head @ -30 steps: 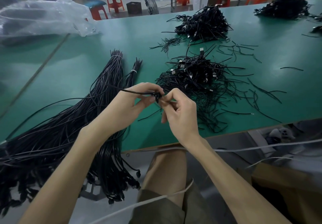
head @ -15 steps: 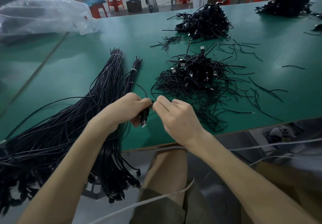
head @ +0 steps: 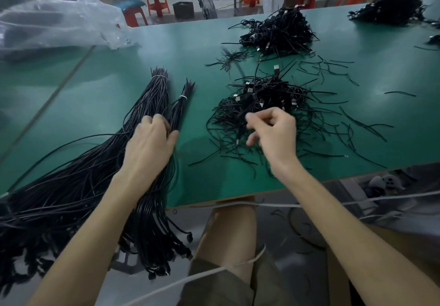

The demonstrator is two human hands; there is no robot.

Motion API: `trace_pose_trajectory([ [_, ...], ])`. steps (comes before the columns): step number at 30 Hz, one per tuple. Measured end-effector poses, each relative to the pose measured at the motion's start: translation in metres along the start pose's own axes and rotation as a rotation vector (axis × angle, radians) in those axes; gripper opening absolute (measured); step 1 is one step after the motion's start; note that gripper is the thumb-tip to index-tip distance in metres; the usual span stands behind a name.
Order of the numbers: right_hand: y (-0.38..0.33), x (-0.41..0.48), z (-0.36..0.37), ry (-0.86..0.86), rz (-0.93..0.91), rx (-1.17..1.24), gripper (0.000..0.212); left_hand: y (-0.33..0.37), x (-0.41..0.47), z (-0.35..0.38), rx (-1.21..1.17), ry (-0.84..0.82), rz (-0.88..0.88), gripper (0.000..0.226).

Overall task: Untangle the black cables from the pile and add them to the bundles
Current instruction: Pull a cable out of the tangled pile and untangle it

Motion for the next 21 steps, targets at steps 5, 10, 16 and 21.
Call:
trace_pose_trajectory([
  [5, 0.004, 0.023, -0.013, 0.117, 0.167, 0.255, 0.041, -0.018, 0.001, 0.013, 0.200, -0.121, -0.094, 0.048],
  [10, 0.015, 0.009, -0.002, -0.053, 0.197, 0.057, 0.083, -0.024, 0.002, 0.014, 0.237, -0.019, -0.016, 0.024],
  [16, 0.019, -0.010, 0.021, -0.216, 0.162, -0.047, 0.042, -0.023, 0.004, 0.014, 0.220, 0.013, -0.043, 0.022],
  [21, 0.024, -0.026, 0.042, -0.353, 0.072, -0.168, 0.033, -0.013, -0.008, 0.007, -0.156, 0.125, -0.048, 0.017],
])
Point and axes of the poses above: each hand's wrist, its own x-axis towards the middle knuckle, its own z-axis out of the palm, y = z × x, the point moved 1 cm from there along x, towards the middle knuckle, and after that the axes turned 11 degrees about -y, right-handed, at the moved point
